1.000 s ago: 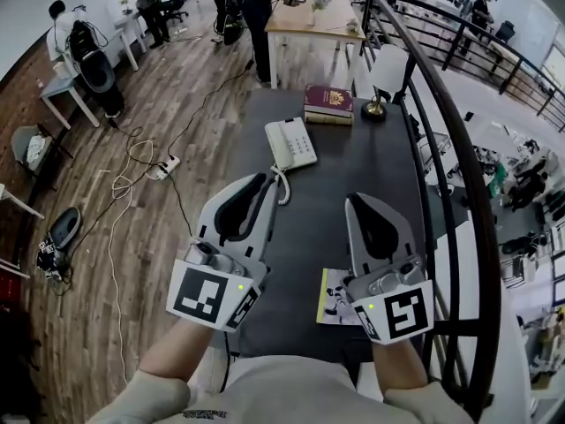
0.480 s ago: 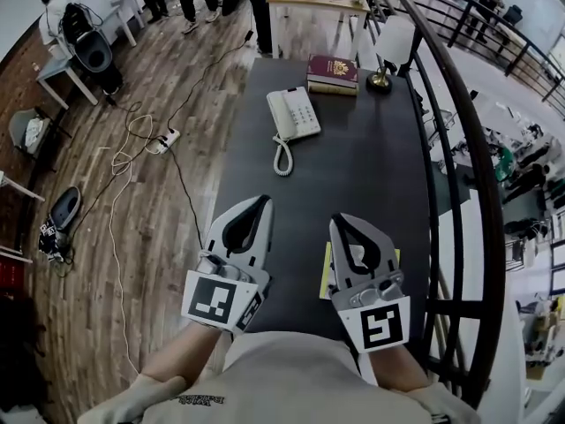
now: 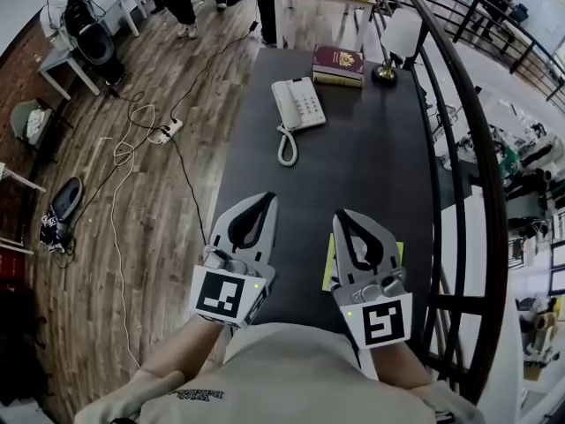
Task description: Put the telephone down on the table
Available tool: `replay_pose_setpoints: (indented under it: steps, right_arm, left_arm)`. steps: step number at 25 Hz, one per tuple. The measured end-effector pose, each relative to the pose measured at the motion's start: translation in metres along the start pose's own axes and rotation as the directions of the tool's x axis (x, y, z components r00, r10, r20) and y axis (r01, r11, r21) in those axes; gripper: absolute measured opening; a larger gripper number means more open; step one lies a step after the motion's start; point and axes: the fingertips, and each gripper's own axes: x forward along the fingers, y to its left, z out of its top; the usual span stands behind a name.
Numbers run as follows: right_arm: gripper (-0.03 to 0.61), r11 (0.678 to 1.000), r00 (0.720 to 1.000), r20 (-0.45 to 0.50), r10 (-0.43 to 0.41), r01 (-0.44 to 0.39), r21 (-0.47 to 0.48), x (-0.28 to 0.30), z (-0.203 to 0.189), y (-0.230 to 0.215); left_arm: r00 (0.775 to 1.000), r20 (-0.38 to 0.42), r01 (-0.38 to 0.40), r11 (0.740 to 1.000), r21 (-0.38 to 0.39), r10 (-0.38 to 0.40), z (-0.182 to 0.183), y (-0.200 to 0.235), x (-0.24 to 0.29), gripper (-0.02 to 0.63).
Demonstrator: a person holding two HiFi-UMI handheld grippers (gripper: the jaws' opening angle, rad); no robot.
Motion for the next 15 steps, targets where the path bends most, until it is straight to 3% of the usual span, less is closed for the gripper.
replay_pose_setpoints:
  steps: [15]
  right_arm:
    - [0.002,1.000,0.999,0.030,-0.025,0.025,0.005,0.004,0.009,-0.011]
  left_arm:
    - [1.000,0.005,-0.016,0.999,0.047,0.016,0.001,-0.001,0.004,0.005]
